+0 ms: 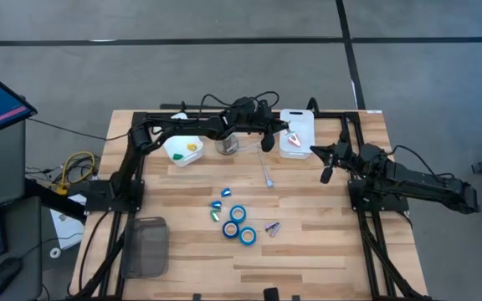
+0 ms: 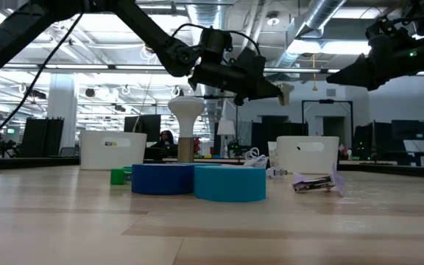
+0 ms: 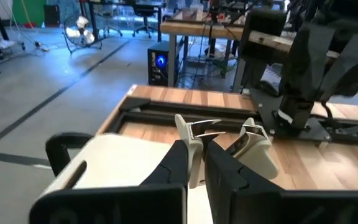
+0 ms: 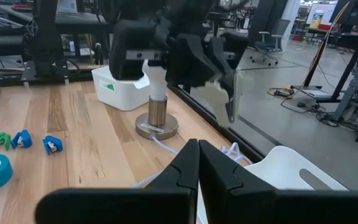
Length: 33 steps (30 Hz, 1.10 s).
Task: Pick and place Stapler, Stapler remover, tape
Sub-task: Put the gray staple remover into the right white bin
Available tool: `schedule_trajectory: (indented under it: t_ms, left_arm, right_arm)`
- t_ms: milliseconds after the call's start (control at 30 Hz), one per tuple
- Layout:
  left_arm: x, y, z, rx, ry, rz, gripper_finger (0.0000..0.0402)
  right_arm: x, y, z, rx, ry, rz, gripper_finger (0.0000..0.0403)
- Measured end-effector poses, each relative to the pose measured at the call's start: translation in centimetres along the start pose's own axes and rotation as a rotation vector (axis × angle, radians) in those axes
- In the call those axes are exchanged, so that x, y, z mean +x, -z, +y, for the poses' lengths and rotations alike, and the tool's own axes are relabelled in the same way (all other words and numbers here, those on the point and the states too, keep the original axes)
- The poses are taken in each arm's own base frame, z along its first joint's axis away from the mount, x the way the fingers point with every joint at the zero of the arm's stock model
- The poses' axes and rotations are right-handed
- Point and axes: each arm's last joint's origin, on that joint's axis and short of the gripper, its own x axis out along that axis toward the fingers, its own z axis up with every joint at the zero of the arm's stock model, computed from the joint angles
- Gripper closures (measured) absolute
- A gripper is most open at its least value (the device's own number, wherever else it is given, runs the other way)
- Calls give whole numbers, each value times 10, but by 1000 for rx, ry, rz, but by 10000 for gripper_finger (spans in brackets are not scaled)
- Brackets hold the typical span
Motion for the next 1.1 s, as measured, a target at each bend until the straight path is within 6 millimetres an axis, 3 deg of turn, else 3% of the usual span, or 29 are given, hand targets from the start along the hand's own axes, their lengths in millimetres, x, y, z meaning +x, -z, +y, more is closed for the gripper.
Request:
schedule_trajectory:
  t_ms: [200, 700, 933, 1100]
  left_arm:
    - [7, 9, 4, -5, -2, 16, 391]
    - [8, 10, 0, -18, 28, 25, 391]
    - [10, 8, -15, -53, 132, 29, 391]
    - [7, -9, -31, -29, 162, -11, 391]
  right_arm:
    - [0, 0, 0, -1, 0, 0, 403]
    - [0, 0, 2, 25, -53, -4, 403]
    - [0, -2, 4, 11, -125, -25, 403]
    - [0, -5, 4, 7, -130, -56, 403]
